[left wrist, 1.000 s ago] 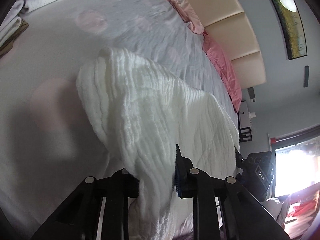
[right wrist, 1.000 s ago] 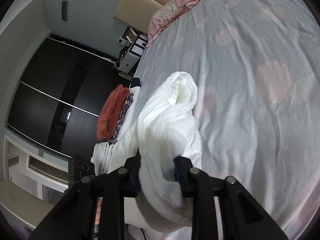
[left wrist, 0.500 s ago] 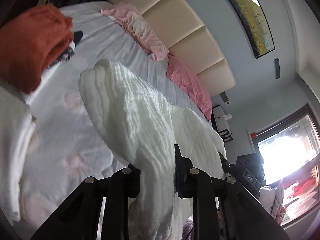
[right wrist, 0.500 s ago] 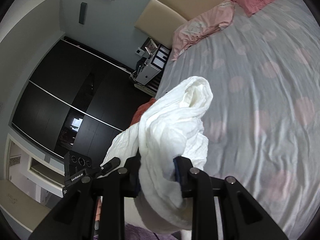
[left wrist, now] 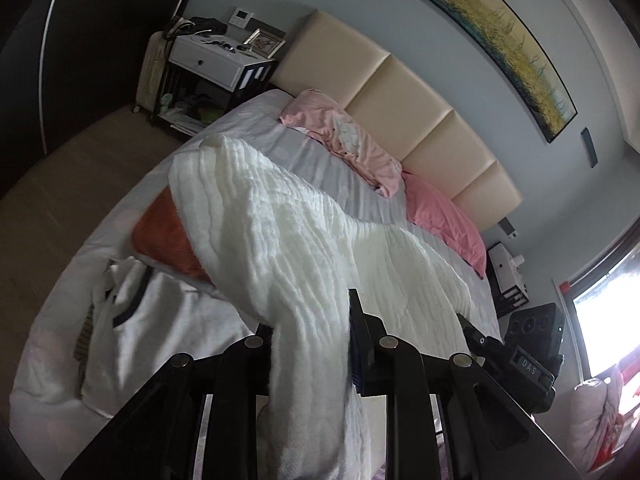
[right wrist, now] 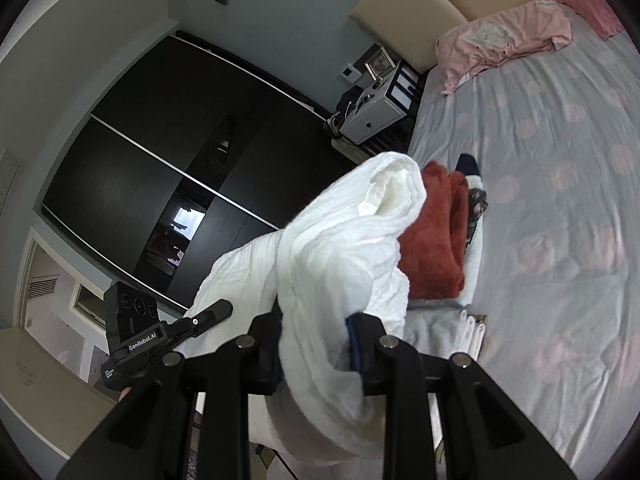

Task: Fold clothes
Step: 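Carry the folded garment with both tools onto the clothes stack, then open both tools and press the garment onto the stack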

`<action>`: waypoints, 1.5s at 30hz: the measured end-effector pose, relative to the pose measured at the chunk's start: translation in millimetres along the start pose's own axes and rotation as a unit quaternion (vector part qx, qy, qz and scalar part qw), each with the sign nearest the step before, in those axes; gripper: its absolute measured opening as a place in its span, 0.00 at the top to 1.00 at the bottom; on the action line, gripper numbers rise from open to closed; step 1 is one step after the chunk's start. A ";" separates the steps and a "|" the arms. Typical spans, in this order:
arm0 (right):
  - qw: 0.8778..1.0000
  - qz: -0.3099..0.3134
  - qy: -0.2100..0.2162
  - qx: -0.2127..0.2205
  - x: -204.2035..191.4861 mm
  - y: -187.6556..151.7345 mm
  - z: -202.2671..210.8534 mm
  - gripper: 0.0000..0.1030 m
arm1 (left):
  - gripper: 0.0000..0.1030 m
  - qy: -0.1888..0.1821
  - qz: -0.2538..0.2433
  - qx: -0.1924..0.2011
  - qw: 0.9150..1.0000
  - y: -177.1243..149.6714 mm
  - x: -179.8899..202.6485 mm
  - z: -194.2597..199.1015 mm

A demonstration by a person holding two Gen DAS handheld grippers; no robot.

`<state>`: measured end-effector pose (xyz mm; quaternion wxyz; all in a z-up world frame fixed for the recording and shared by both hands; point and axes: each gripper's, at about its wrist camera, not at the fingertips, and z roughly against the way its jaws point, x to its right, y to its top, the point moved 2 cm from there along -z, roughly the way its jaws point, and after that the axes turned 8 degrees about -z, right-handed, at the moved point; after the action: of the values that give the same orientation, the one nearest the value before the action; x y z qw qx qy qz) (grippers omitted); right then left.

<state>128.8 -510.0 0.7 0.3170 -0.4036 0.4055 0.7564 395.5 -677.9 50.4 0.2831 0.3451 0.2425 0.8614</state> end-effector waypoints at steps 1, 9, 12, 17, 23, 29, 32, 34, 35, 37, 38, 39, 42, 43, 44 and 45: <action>1.000 -0.005 0.000 -0.007 3.0 -7.4 -12.4 0.77 | 0.78 0.003 0.002 -0.001 1.000 -1.0 -13.6 -0.7; 0.999 -0.044 -0.029 -0.012 39.2 -56.5 -77.1 0.77 | 0.78 0.011 -0.009 -0.061 0.998 -12.8 -79.2 -55.3; 0.997 -0.058 -0.047 -0.018 60.3 -70.9 -94.3 0.77 | 0.78 0.009 -0.006 -0.077 0.997 -24.1 -98.3 -76.8; 0.991 -0.091 -0.086 -0.040 99.1 -94.0 -117.8 0.77 | 0.78 0.020 0.001 -0.107 0.994 -44.7 -129.9 -107.9; 0.983 -0.108 -0.137 -0.061 130.9 -109.9 -125.7 0.77 | 0.77 0.040 0.040 -0.127 0.990 -75.1 -177.9 -122.9; 0.977 -0.118 -0.157 -0.079 149.3 -117.0 -128.5 0.69 | 0.65 0.057 0.060 -0.101 0.991 -91.5 -184.4 -124.0; 0.977 -0.107 -0.162 -0.088 147.6 -111.5 -122.1 0.60 | 0.58 0.078 0.056 -0.090 0.991 -89.2 -178.0 -109.1; 0.977 -0.094 -0.168 -0.089 144.7 -107.7 -110.4 0.59 | 0.58 0.095 0.046 -0.074 0.992 -85.6 -171.5 -90.8; 0.977 -0.083 -0.173 -0.086 142.8 -105.0 -101.9 0.59 | 0.58 0.104 0.040 -0.066 0.992 -83.8 -168.3 -81.6; 0.977 -0.060 -0.191 -0.068 137.9 -97.0 -80.4 0.59 | 0.58 0.120 0.030 -0.049 0.991 -80.1 -161.8 -63.2; 0.977 -0.049 -0.198 -0.056 134.9 -92.6 -70.8 0.59 | 0.58 0.129 0.025 -0.041 0.991 -78.3 -158.5 -53.9; 0.977 -0.038 -0.205 -0.044 132.0 -88.2 -61.2 0.59 | 0.58 0.137 0.019 -0.033 0.990 -76.5 -155.3 -44.7; 0.977 0.003 -0.211 -0.021 116.9 -73.0 -48.9 0.66 | 0.58 0.153 0.007 -0.005 0.988 -70.6 -149.9 -31.0; 0.978 0.018 -0.209 -0.018 107.3 -67.2 -54.1 0.72 | 0.58 0.161 0.003 0.007 0.987 -66.1 -148.7 -30.4; 0.978 0.032 -0.206 -0.016 95.5 -61.4 -63.0 0.74 | 0.59 0.163 0.000 0.018 0.987 -62.7 -147.8 -31.4; 0.978 0.049 -0.203 -0.012 83.9 -56.8 -71.2 0.75 | 0.60 0.162 -0.002 0.026 0.986 -60.1 -147.1 -32.6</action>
<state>160.2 -532.4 -117.1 0.3506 -0.2250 0.3429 0.8420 479.3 -738.1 -74.7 0.2331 0.2076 0.3083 0.8986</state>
